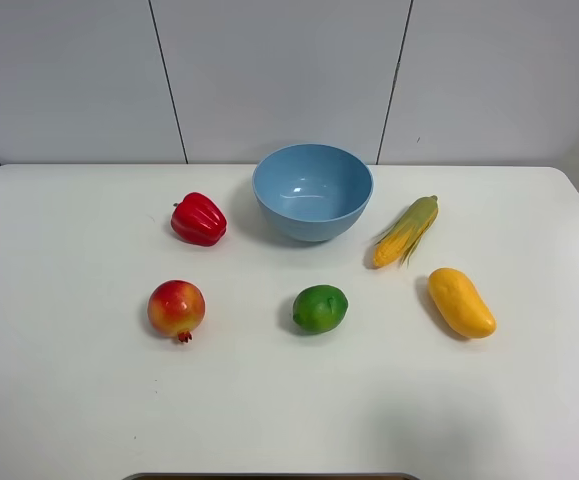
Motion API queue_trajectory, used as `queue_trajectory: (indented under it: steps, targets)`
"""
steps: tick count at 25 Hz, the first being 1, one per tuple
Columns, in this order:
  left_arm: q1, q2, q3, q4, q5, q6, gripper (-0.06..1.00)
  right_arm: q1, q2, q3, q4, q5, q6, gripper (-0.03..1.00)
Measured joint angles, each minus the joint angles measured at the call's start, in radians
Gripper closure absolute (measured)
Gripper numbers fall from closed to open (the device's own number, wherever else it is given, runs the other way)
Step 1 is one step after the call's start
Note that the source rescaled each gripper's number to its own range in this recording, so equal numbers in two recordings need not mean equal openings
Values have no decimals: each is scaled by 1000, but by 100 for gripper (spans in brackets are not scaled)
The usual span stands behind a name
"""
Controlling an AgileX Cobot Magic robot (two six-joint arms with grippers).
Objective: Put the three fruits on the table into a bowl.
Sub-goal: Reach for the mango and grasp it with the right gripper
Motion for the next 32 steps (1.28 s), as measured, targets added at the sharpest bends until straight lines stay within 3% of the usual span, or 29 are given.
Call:
queue_trajectory:
  steps: [21, 32]
  targets:
    - [0, 0, 0, 0, 0, 1, -6, 0, 21, 0, 0, 0, 0, 42]
    - [0, 0, 0, 0, 0, 0, -6, 2, 426, -71, 0, -21, -11, 42]
